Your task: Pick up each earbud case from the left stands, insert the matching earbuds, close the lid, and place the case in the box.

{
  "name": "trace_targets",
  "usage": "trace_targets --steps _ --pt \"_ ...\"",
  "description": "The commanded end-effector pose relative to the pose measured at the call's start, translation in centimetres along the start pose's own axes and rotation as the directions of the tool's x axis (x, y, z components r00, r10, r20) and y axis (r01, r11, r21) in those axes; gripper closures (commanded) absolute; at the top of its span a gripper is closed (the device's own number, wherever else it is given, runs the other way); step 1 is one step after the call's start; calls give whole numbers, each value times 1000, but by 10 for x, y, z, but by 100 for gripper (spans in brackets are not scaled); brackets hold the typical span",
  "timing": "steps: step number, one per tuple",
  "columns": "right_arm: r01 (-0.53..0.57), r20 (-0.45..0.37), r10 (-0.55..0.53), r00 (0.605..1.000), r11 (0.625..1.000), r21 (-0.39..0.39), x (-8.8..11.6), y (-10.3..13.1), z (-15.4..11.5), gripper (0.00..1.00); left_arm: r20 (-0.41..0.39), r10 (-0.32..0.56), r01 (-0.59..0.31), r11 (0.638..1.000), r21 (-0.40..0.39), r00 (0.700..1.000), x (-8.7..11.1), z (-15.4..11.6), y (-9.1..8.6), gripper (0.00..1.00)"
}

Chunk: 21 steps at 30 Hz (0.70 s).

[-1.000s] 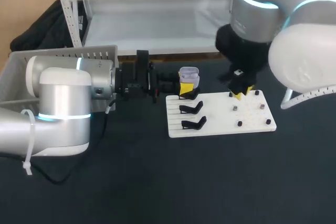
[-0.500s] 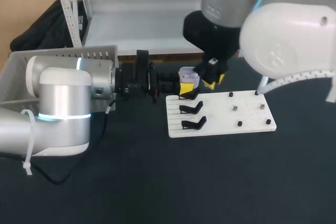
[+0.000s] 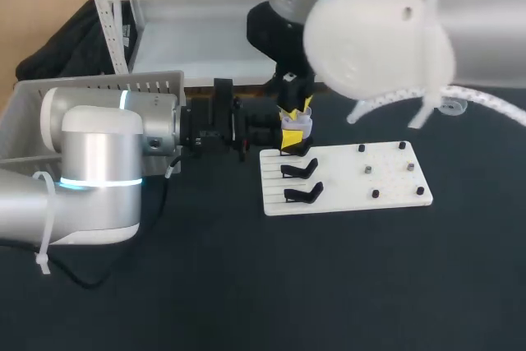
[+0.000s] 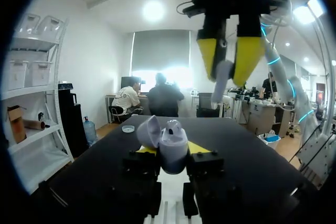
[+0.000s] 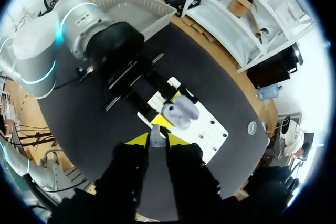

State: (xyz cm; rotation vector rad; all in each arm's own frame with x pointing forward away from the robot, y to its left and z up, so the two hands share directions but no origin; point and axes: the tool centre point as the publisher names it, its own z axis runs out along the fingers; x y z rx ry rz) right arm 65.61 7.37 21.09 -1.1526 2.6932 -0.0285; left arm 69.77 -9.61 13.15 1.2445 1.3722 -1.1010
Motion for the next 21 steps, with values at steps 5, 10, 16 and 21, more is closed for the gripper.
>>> trace_targets --steps 5,10,16,21 --pt "-9 -18 10 1000 1000 20 -18 -12 23 100 3 1 -1 1000 -2 1000 1 0 0 100" --pt "-25 -17 25 1000 1000 14 -17 -18 28 100 3 1 -1 1000 -2 1000 1 0 0 100" --pt "-29 -21 29 999 999 16 -15 -22 30 100 3 1 -1 1000 -2 1000 1 0 0 100" --pt "-32 -22 32 999 999 13 -15 -23 31 100 3 1 -1 1000 -2 1000 1 0 0 100"
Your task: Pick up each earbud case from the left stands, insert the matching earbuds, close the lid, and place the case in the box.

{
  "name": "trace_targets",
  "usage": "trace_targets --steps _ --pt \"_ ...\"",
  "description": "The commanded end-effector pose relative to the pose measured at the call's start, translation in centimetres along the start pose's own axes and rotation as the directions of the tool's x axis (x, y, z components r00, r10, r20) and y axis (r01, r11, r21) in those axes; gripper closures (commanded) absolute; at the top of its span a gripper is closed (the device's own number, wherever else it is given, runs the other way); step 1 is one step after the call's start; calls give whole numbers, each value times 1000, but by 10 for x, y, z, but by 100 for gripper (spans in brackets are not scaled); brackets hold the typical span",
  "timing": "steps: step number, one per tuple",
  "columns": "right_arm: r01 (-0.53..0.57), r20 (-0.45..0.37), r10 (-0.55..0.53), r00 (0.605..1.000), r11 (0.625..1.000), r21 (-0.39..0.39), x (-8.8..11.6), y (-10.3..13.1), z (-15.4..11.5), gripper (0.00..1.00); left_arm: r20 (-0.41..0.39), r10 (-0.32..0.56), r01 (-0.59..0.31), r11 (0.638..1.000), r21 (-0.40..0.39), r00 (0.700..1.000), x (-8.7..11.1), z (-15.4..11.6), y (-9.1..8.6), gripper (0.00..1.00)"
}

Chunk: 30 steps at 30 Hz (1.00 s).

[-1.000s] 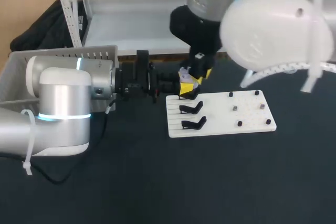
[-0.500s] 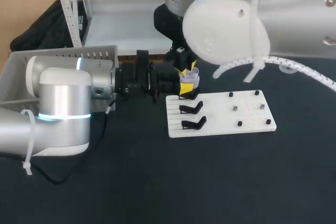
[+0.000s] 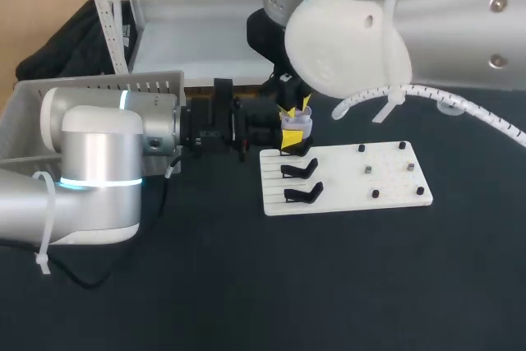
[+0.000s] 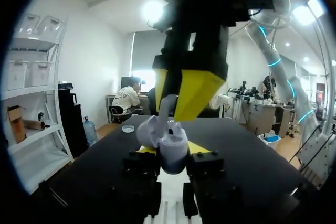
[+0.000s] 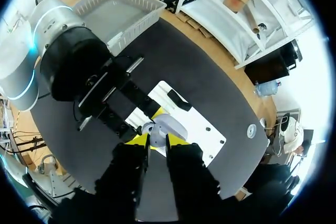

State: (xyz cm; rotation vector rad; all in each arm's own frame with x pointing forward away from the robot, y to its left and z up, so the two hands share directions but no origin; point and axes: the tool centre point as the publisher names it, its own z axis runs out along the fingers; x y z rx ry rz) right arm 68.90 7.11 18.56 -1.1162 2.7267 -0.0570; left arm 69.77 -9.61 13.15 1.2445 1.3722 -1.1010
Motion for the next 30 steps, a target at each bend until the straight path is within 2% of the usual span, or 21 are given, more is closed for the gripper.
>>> trace_targets --steps 1,16,30 --pt "-4 2 4 1000 1000 -2 1 0 0 100 3 1 -1 1000 -2 1000 1 0 0 100" --pt "3 -11 -3 1000 1000 0 8 2 7 100 3 1 -1 1000 -2 1000 1 0 0 100" --pt "-2 -5 2 1000 1000 -1 2 2 5 100 3 1 -1 1000 -2 1000 1 0 0 100"
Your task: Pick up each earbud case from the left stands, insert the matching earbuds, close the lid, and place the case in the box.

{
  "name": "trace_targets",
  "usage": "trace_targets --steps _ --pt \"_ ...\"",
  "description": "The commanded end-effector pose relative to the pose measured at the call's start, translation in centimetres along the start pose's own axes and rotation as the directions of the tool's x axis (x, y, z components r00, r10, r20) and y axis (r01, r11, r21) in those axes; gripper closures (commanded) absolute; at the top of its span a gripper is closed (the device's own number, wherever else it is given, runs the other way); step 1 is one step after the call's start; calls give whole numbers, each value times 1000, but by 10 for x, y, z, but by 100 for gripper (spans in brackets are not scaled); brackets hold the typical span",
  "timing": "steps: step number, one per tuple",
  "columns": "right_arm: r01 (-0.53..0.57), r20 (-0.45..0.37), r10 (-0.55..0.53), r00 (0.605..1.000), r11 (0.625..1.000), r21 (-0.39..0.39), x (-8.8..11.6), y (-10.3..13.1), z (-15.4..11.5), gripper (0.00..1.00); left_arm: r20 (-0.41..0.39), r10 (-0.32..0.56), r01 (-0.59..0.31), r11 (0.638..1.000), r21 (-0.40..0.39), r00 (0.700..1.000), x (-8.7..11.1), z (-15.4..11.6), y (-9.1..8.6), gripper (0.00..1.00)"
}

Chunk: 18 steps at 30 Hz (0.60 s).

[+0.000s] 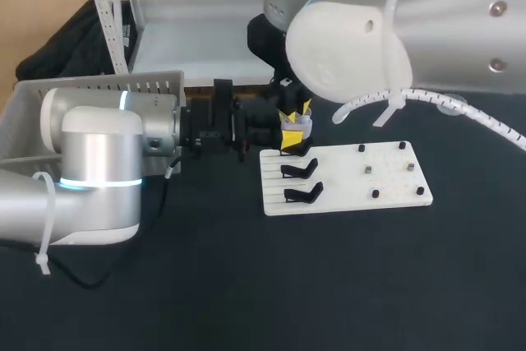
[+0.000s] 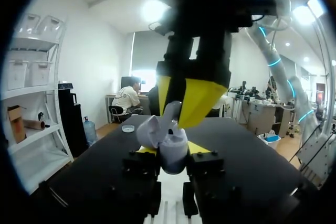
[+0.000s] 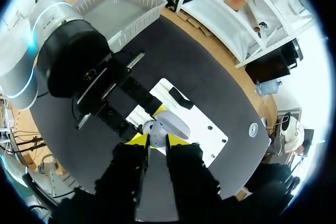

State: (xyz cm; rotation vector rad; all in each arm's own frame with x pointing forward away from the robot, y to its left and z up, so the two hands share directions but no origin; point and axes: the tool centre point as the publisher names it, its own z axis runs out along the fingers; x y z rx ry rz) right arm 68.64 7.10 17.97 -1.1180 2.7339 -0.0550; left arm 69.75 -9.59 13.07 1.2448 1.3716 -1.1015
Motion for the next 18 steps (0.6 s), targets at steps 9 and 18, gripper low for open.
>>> trace_targets --steps 9,18 --pt "11 -6 -11 1000 1000 14 4 -3 -4 100 3 1 -1 1000 -3 1000 0 0 0 100" --pt "42 -34 -41 999 999 16 10 0 -5 100 3 1 -1 1000 -3 1000 0 0 0 100"
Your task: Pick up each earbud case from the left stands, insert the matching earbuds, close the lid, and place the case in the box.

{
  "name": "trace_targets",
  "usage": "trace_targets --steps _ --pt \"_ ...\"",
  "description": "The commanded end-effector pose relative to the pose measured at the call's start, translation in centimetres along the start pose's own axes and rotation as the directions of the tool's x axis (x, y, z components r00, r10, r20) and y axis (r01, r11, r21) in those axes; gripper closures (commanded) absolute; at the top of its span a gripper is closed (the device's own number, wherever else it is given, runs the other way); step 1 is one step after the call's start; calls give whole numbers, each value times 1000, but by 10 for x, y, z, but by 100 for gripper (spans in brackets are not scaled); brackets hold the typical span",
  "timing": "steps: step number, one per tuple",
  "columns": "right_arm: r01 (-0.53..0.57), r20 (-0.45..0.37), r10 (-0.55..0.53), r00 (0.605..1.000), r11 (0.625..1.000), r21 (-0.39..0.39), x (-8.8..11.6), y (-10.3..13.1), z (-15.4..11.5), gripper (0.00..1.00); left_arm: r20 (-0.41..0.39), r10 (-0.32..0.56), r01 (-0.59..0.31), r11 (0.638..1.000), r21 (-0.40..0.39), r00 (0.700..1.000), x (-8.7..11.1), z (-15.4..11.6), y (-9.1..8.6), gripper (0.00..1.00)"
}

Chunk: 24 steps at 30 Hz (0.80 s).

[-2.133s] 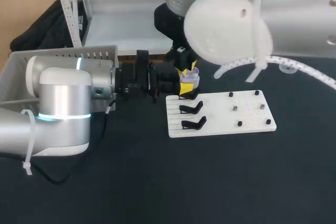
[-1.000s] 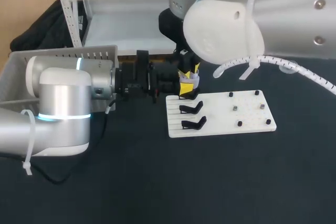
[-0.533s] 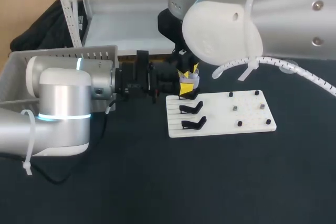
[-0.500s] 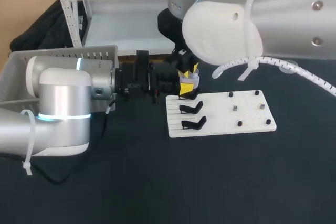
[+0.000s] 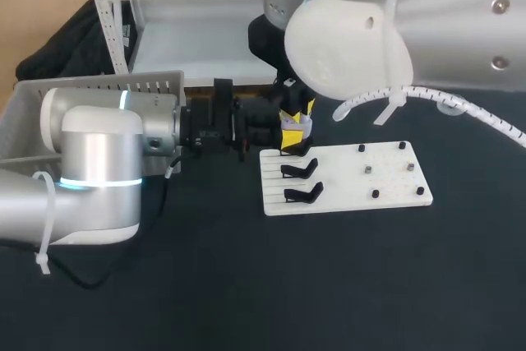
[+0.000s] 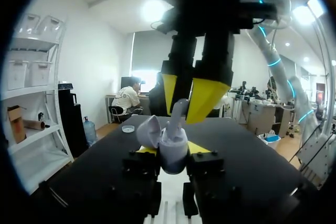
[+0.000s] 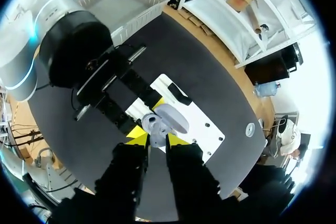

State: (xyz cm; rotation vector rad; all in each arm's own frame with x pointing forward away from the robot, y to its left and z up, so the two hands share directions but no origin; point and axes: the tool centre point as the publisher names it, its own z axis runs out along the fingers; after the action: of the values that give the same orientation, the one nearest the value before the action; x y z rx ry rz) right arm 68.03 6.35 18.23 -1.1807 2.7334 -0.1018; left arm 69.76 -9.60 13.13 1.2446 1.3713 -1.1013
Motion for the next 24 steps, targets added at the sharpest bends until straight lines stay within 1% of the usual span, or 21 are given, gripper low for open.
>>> trace_targets --steps 1,12,24 --pt "-1 -1 1 1000 1000 1 1 2 -1 100 2 1 -1 1000 -3 1000 1 0 0 100" --pt "-5 3 5 1000 1000 1 -5 3 0 100 2 1 -1 1000 -3 1000 1 0 0 100" --pt "-2 -4 2 1000 1000 0 -5 6 3 100 2 1 -1 1000 -3 1000 1 0 0 100"
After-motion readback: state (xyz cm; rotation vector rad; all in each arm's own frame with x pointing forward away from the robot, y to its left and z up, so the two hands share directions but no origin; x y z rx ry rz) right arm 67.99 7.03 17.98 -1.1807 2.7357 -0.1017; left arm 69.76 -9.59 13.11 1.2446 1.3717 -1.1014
